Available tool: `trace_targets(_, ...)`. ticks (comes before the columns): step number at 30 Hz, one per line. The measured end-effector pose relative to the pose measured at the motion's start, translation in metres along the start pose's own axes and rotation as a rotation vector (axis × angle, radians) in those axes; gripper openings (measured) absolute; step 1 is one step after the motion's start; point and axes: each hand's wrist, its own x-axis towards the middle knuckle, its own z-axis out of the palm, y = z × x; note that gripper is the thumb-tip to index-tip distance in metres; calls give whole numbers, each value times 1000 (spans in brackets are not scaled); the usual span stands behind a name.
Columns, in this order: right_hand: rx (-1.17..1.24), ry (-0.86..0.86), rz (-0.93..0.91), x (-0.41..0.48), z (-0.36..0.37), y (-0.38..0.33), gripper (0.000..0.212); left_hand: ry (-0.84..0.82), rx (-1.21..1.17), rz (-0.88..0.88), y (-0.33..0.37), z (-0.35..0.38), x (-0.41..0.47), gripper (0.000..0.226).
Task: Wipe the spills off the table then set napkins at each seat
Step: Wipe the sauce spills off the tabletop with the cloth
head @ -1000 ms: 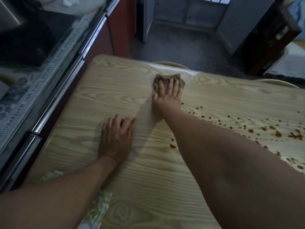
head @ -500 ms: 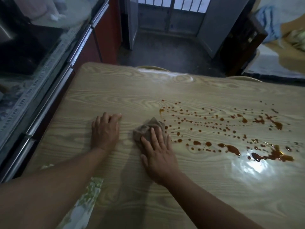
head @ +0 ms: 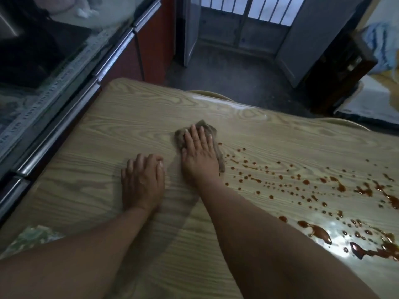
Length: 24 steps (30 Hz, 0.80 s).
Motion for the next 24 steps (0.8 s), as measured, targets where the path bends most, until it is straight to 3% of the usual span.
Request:
trace_targets(8,-10,75,434,17,-2,23,61,-12,3,3,1,0,-1,29)
trace_targets(12,7,82,532,-16,-2,13,62,-19,-3,4,2,0,-1,32)
trace_targets(24,-21,-9,-79,-181,-3,22,58,-48,-21,46,23,2,-23,37)
